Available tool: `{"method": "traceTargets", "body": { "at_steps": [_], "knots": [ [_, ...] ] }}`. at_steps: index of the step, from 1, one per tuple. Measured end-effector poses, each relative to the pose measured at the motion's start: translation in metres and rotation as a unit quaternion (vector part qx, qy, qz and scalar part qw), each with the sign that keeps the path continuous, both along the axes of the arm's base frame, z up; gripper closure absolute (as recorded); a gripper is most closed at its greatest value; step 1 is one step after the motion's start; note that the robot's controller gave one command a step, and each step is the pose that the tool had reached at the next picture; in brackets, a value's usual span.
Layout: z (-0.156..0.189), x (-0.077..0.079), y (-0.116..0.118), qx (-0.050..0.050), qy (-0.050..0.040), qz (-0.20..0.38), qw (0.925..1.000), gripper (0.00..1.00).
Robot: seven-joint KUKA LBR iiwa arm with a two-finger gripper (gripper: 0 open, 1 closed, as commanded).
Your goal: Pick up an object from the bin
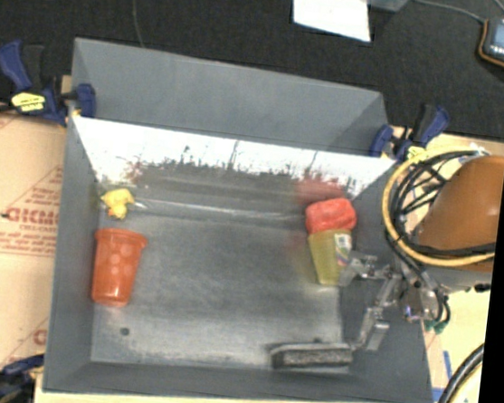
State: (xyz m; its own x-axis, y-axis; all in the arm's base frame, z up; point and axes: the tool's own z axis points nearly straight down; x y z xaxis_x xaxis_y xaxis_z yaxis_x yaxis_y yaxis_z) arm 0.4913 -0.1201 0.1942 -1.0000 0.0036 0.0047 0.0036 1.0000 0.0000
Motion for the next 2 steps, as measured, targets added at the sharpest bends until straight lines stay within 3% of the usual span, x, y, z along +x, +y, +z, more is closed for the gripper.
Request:
{"method": "traceTargets", "body": {
  "at_steps": [1, 2],
  "knots": [
    [0.004, 0.002, 0.001, -0.001, -0.0039, 0.003, 1.0000, 0.00],
    [-0.097, -0.012, 0.023, -0.001, -0.0042, 0.123, 0.9924, 0.00]
  ]
}}
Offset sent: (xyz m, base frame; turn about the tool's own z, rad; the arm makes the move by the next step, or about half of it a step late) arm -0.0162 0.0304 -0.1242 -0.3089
